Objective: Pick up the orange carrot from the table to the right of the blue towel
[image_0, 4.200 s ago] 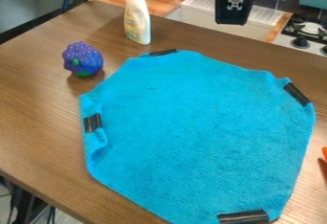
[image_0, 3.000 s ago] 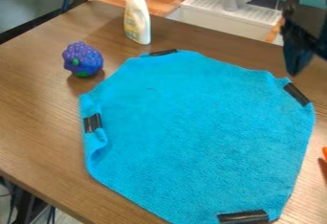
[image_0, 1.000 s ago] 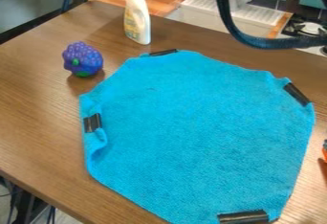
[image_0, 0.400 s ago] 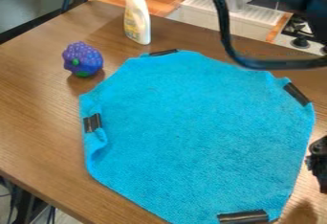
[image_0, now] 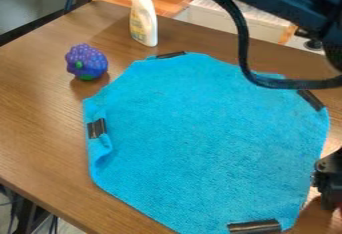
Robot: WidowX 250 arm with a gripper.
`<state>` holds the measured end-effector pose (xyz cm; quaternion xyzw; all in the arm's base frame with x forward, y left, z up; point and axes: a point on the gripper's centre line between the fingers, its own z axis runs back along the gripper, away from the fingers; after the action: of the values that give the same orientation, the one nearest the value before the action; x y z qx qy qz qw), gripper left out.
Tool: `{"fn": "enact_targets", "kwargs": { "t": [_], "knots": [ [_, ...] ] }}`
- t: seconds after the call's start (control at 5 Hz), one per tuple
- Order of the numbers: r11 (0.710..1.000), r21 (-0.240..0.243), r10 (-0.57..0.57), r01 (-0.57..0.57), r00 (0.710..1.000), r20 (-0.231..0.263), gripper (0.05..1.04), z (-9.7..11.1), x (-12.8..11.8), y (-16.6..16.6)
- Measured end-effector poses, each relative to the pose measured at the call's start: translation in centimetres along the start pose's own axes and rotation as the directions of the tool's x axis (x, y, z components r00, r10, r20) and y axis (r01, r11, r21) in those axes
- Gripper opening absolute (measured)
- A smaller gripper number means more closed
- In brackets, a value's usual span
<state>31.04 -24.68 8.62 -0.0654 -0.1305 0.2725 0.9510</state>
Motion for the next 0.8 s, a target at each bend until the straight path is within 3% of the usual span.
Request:
{"fn": "enact_targets", "kwargs": {
  "t": [0.4, 0.8],
  "knots": [
    [1.0, 0.012, -0.017, 0.017, 1.0, 0.01, 0.507, -0.2, 0.2, 0.0],
    [1.0, -0.006, -0.024, 0.024, 1.0, -0.012, 0.496, 0.6, 1.3, 0.0]
  ]
}}
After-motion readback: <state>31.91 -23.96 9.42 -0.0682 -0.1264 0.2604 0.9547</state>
